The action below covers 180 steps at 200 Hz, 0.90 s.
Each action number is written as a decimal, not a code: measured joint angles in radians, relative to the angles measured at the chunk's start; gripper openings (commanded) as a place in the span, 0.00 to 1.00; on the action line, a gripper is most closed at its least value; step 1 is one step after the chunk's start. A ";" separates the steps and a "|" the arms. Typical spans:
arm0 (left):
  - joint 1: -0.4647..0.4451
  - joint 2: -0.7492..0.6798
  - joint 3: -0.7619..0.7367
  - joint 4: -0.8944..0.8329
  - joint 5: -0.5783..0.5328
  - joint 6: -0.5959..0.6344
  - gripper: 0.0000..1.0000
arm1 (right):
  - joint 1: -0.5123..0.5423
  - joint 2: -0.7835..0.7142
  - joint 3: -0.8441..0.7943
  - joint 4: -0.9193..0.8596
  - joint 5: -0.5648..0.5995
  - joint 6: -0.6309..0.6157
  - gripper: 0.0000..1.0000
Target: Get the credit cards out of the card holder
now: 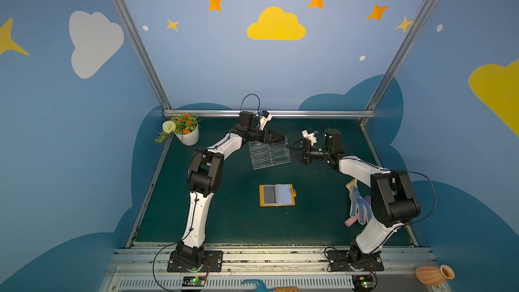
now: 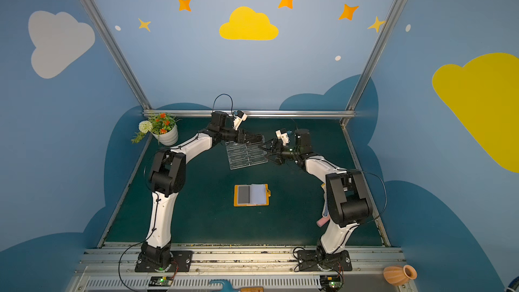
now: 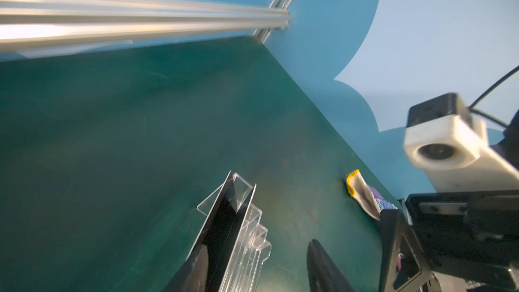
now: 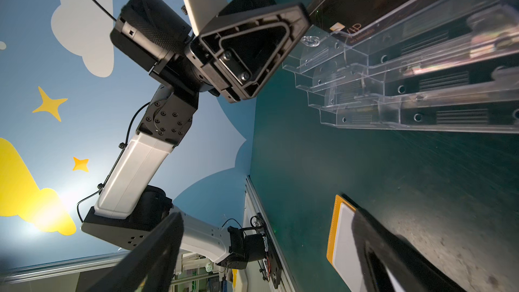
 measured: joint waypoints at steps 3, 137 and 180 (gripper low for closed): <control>0.000 -0.005 -0.004 0.004 -0.002 -0.002 0.59 | 0.000 0.000 0.000 0.001 0.000 0.000 0.92; 0.023 -0.603 -0.434 0.192 -0.293 -0.344 0.88 | 0.028 -0.294 -0.068 -0.264 0.200 -0.134 0.92; -0.008 -0.874 -0.680 0.085 -0.378 -0.505 0.86 | 0.161 -0.382 -0.152 -0.373 0.314 -0.176 0.79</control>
